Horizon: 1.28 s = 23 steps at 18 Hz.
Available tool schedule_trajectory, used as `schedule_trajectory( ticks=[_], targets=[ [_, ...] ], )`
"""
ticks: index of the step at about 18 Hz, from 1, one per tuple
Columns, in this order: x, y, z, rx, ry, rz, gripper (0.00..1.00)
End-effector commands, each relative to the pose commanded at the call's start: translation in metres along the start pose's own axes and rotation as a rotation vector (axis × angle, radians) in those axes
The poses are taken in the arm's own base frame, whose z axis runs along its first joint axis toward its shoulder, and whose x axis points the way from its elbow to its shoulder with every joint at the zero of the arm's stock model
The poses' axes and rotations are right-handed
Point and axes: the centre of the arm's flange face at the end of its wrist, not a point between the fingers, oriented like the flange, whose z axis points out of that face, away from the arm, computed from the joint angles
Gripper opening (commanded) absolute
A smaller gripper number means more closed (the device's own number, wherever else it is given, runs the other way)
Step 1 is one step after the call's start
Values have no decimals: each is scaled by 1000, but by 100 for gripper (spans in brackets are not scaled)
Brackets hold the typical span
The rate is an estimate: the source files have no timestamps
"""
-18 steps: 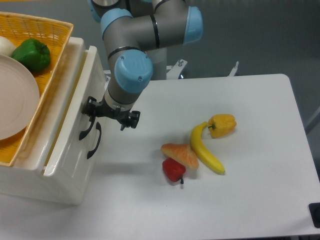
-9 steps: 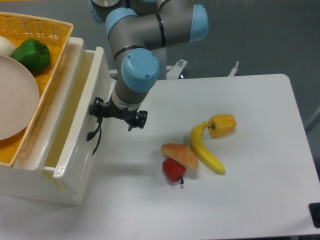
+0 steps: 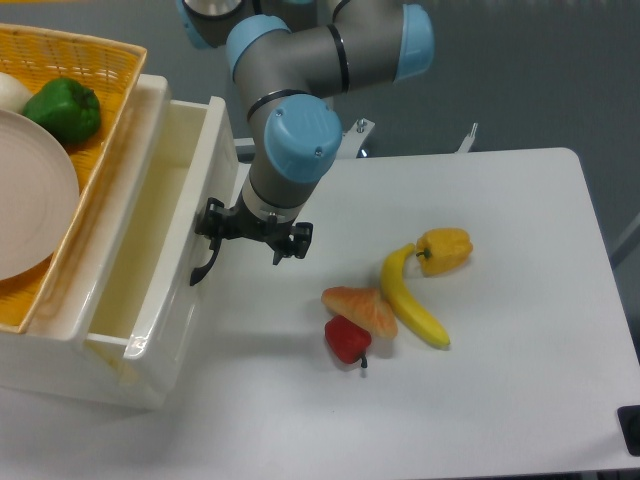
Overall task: Slide the top white drawer open
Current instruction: 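Pull the upper drawer outward by its handle, then hold the drawer handle with the gripper, pausing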
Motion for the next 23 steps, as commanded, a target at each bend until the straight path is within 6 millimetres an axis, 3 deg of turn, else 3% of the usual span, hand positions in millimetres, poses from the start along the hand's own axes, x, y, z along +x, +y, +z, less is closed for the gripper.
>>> schedule_trajectory(
  ticks=[23],
  targets=[
    [-4, -6, 0, -14, -17, 34, 100]
  ],
)
